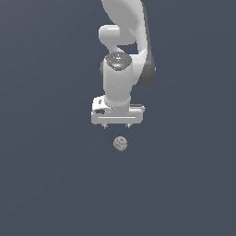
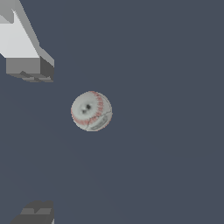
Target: Pick up the object and move it to a goal position.
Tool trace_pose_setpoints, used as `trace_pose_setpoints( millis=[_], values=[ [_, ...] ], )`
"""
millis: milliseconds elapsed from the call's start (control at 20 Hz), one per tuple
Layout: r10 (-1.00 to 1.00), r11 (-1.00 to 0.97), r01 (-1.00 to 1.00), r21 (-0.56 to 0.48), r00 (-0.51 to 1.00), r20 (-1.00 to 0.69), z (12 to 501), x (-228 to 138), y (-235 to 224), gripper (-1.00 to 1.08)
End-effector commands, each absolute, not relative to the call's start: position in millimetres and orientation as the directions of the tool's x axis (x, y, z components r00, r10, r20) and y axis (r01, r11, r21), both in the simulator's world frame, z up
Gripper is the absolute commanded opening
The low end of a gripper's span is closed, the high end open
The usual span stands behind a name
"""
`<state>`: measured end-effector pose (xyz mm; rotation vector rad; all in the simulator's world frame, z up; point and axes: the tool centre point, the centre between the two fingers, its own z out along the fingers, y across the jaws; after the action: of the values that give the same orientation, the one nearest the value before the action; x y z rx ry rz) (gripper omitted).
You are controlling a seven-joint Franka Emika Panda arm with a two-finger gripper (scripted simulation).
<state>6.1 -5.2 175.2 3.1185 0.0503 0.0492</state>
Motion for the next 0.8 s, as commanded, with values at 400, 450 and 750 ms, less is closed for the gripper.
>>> trace_pose_setpoints(
  millis=[400,450,750],
  values=[
    [0.174,-0.985,0.174,0.020,0.985,0.016,146.9,12.5,1.2,1.00],
    [0.196,-0.980,0.196,0.019,0.980,0.014,142.5,13.4,2.3,1.00],
    [0.319,-0.948,0.319,0.010,0.948,0.004,116.7,17.8,8.5,1.00]
  ],
)
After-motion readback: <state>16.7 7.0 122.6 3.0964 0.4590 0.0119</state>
